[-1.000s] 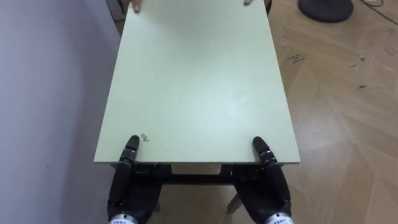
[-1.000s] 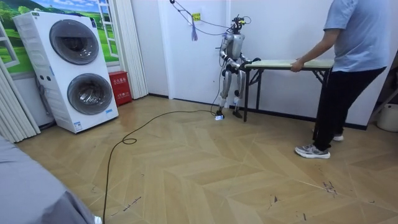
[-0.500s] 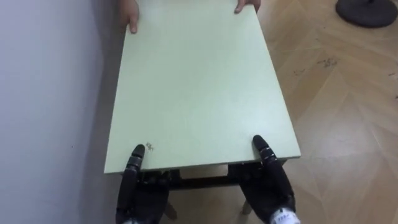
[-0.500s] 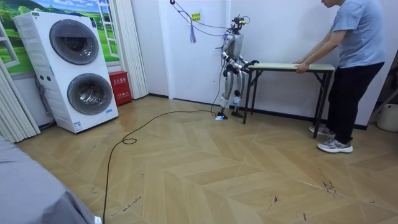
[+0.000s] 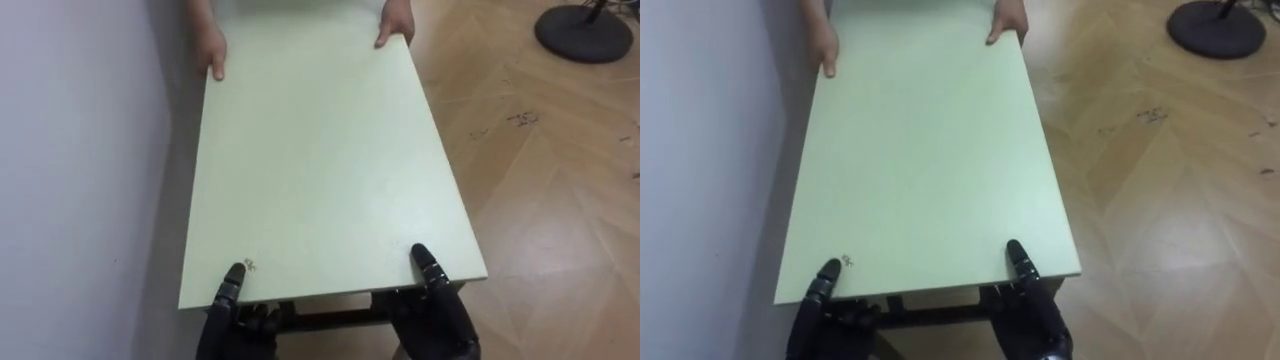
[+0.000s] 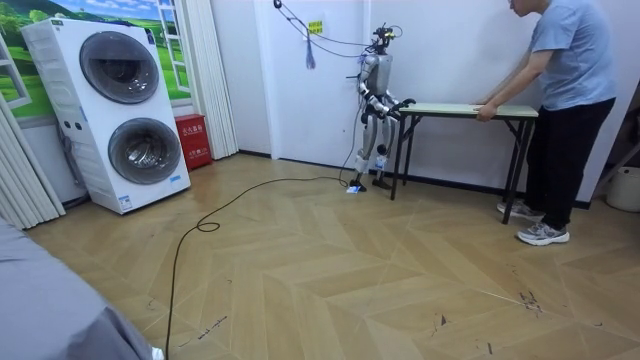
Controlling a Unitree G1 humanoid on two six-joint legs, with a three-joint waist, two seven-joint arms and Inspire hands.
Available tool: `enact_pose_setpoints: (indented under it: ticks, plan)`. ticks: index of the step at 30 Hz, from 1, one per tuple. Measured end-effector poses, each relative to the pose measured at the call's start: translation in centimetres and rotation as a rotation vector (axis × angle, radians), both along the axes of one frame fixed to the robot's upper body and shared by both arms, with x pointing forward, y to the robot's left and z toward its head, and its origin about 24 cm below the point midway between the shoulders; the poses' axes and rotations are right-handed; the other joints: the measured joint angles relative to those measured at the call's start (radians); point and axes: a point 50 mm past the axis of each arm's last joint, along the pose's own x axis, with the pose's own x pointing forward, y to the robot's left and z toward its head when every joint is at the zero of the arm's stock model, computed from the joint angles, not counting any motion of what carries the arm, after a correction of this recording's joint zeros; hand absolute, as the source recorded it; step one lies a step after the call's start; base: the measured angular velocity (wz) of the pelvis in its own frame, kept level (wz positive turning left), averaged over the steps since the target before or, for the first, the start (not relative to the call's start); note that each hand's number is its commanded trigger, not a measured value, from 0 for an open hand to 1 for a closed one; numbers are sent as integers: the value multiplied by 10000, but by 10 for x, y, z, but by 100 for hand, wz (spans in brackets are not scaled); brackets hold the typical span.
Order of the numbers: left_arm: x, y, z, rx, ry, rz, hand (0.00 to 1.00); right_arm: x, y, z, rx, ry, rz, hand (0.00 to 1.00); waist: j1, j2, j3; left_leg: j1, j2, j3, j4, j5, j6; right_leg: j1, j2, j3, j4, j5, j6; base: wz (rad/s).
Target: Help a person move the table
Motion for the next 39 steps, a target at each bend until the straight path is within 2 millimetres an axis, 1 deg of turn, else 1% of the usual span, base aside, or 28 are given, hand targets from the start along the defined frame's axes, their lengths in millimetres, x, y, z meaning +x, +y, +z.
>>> enact_pose_setpoints:
  ticks: [2, 3, 7, 8, 9, 10, 11, 12, 14, 16, 17, 18, 19, 21, 22, 23, 24, 28, 30, 32, 33, 35, 37, 39]
  plan:
    - [0, 1, -2, 41, -40, -65, 100, 0, 1, -2, 60, 54, 47, 100, 0, -33, 12, 55, -2, 9, 2, -3, -1, 63, 0, -14, -12, 0, 0, 0]
    - [1, 3, -3, 120, -71, -130, 100, 1, 2, -3, 109, 74, -4, 100, 0, -51, -2, 66, -2, 10, 7, -8, 0, 76, 1, -27, -9, 0, 0, 0]
    - [4, 4, -5, 144, -112, -279, 100, 3, 0, -3, 154, 97, -32, 100, 1, -69, -4, 70, 1, 44, 13, -26, 24, 79, -2, -20, -2, 0, 1, -1]
    - [4, 3, -6, 138, -121, -411, 84, 3, 0, -3, 180, 110, -16, 93, -6, -69, -4, 70, 0, 42, 22, -26, 29, 84, -3, -12, -2, 3, 5, 0]
    - [4, 3, -7, 100, -148, -479, 63, 3, 0, -3, 190, 133, -7, 26, -5, -72, -6, 75, 0, 50, 30, -26, 33, 91, -3, -3, 2, 8, 13, 0]
    - [4, 4, -7, 90, -152, -482, 56, 3, 0, -4, 195, 143, 1, 2, -6, -75, -8, 80, 0, 56, 30, -26, 34, 92, -3, 10, 5, 8, 13, 0]
    - [4, 4, -7, 74, -149, -494, 20, 3, 0, -4, 199, 147, 9, 0, -6, -78, -9, 83, 1, 70, 31, -26, 37, 92, -5, 17, 4, 8, 14, 0]
    - [4, 4, -8, 67, -160, -527, 0, 3, -1, -4, 195, 146, 2, 0, -7, -78, -9, 83, 1, 77, 31, -25, 40, 92, -8, 21, 3, 8, 14, 0]
    - [3, 5, -8, 465, -195, -834, 0, 2, -1, -4, 97, 101, 85, 0, -19, -79, -8, 93, 4, 75, 28, -24, 42, 97, -8, 35, 1, 8, 14, 0]
    - [3, 10, -9, 1330, -244, -1473, 0, 0, -3, -4, -450, -186, 612, 0, -102, -89, -7, 99, 20, 80, 31, -24, 42, 99, -8, 36, -3, 8, 14, -6]
    - [3, 14, -8, 2001, -294, -2060, 0, -1, -4, -3, -802, -418, 1108, 0, -208, -102, -16, 103, 35, 93, 33, -24, 40, 106, -2, 35, -5, 8, 15, -7]
    - [5, 17, -8, 2555, -374, -2558, 0, -2, -4, -3, -1038, -583, 1443, 0, -337, -121, -35, 102, 47, 103, 26, -25, 38, 110, 7, 37, -5, 8, 15, -8]
    - [6, 18, -7, 2770, -432, -2763, 0, -2, -4, -3, -1095, -644, 1558, 0, -381, -136, -45, 103, 61, 130, 20, -27, 35, 110, 12, 41, -5, 8, 14, -11]
    - [12, 16, -7, 3463, -631, -3536, 0, -3, -4, -3, -1215, -771, 1839, 0, -472, -201, -93, 167, 89, 164, -29, -49, -21, 107, 44, 243, -5, 8, 15, -18]
    - [12, 15, -7, 3601, -644, -3756, 0, -4, -3, -3, -1230, -763, 1891, 0, -467, -203, -97, 193, 98, 181, -46, -45, -26, 111, 50, 276, -3, 8, 15, -17]
    - [12, 11, -10, 3800, -612, -4174, 0, -4, -2, -4, -1333, -752, 2036, 0, -458, -173, -137, 221, 114, 216, -55, -45, -23, 111, 53, 318, 1, 9, 15, -17]
    - [11, 7, -12, 3921, -555, -4514, 0, -5, -1, -3, -1315, -798, 2093, 0, -484, -152, -152, 266, 145, 282, -60, -49, -18, 110, 53, 376, -5, 9, 15, -17]
    - [8, 5, -13, 4005, -457, -4837, 0, -9, -1, -4, -1186, -991, 2210, 0, -525, -82, -177, 376, 173, 296, -108, -59, 5, 115, 81, 534, 14, 38, -4, -16]
    - [9, 5, -13, 4067, -479, -4934, 0, -9, -3, -3, -1197, -1168, 2309, 0, -534, 77, -174, 368, 168, 181, -110, -35, -1, 123, 125, 547, 3, 124, -25, -11]
    - [9, 6, -14, 4101, -458, -4972, 0, -10, -4, -3, -1205, -1178, 2345, 0, -557, 149, -165, 361, 142, 73, -113, -20, -5, 120, 142, 541, -3, 139, -31, -2]
    - [8, 6, -15, 4135, -417, -5036, 0, -11, -5, -3, -1188, -1157, 2368, 0, -564, 180, -177, 361, 137, 47, -114, -17, -8, 119, 147, 529, -2, 139, -31, 3]
    - [7, 6, -15, 4117, -387, -5071, 0, -12, -5, -3, -1145, -1216, 2443, 0, -581, 197, -180, 360, 138, 30, -122, -2, -26, 120, 157, 531, 2, 139, -32, 2]
    - [7, 6, -15, 4108, -423, -5096, 0, -13, -6, -5, -1249, -1344, 2669, 0, -603, 173, -167, 360, 148, 18, -118, 5, -26, 121, 170, 537, 6, 140, -32, 0]
    - [8, 5, -14, 4221, -527, -5268, 0, -15, -7, -6, -1651, -1509, 3171, 0, -640, 156, -154, 321, 151, 14, -117, 5, -26, 99, 178, 545, -1, 140, -33, 0]
